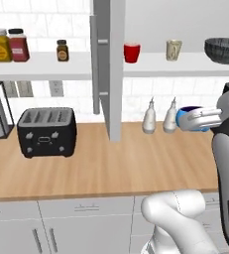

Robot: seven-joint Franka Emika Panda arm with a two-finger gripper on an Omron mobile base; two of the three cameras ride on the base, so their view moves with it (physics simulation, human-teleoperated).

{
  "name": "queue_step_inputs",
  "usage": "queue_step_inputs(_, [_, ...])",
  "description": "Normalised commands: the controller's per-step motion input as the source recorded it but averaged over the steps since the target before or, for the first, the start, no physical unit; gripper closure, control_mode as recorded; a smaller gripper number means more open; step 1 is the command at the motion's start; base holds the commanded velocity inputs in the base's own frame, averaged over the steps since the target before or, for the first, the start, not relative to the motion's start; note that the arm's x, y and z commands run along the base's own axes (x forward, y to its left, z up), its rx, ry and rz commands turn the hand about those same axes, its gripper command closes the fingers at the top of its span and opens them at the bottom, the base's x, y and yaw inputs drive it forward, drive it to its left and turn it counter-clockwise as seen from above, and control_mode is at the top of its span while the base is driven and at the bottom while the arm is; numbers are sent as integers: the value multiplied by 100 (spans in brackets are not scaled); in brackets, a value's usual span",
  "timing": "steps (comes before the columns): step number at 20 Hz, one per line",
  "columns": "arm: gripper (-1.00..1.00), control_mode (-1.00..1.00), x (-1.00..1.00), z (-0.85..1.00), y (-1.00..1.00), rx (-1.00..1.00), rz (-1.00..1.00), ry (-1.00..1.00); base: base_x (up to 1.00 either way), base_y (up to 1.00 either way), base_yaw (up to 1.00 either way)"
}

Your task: Gather all objects into one cabinet and sort the glasses and bowls to opposite sides.

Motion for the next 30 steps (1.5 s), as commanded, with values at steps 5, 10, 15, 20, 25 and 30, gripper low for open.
queue_step_inputs(5, [100, 100, 0, 0, 0, 0, 0, 0, 36, 24, -17])
queue_step_inputs(10, [100, 100, 0, 0, 0, 0, 0, 0, 41, 2, -20])
queue_step_inputs(15, [100, 100, 0, 0, 0, 0, 0, 0, 30, 0, -10])
queue_step_inputs(20, [100, 100, 0, 0, 0, 0, 0, 0, 36, 0, -18])
queue_step_inputs(25, [100, 100, 0, 0, 0, 0, 0, 0, 11, 0, -6])
queue_step_inputs(30, [100, -100, 8, 4, 0, 0, 0, 0, 0, 0, 0])
